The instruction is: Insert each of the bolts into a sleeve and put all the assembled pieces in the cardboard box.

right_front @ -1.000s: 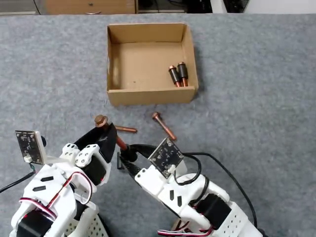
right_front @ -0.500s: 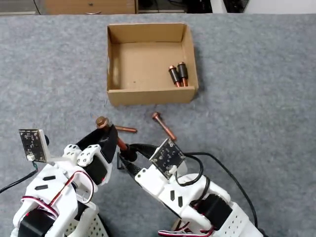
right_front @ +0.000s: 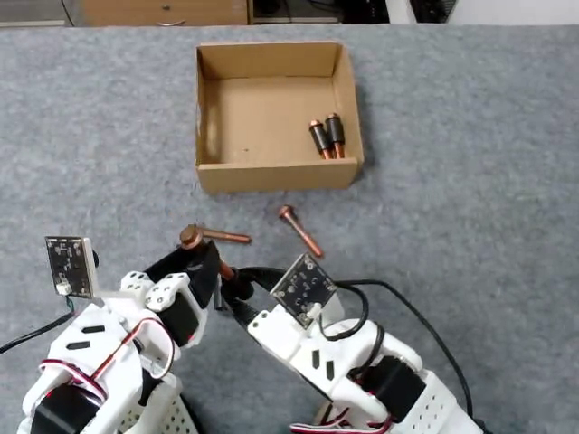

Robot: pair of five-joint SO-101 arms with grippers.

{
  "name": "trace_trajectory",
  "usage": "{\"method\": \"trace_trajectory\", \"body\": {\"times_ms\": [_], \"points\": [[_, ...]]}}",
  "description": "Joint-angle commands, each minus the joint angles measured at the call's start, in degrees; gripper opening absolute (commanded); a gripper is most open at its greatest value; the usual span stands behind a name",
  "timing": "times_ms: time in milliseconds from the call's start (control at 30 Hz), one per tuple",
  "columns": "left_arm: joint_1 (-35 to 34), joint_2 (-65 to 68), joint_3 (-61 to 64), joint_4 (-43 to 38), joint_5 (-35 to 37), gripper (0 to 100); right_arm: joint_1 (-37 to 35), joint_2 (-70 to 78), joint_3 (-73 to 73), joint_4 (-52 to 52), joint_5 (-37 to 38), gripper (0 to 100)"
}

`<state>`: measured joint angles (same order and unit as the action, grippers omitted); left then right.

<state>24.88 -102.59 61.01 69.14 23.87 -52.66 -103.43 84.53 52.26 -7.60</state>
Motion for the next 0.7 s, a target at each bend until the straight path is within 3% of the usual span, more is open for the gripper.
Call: {"method": "trace_trajectory", "body": {"times_ms": [0,133,467,667], "points": [[2.02,0.13,-2.2,1.85,0.18,2,-0.4,-3.12,-3.65,0.26,-0.18,0.2],[6.07,0.13,-4.31,5.71,0.09,2,-0.57,-3.12,-3.91,1.76,2.99,0.2],[6.68,0.4,-4.22,5.98,-3.08,2,-0.66,-3.12,-4.0,2.11,3.25,0.2],[6.68,0.22,-4.22,7.82,-3.08,17,-0.66,-3.12,-3.91,2.2,3.34,0.2]]}}
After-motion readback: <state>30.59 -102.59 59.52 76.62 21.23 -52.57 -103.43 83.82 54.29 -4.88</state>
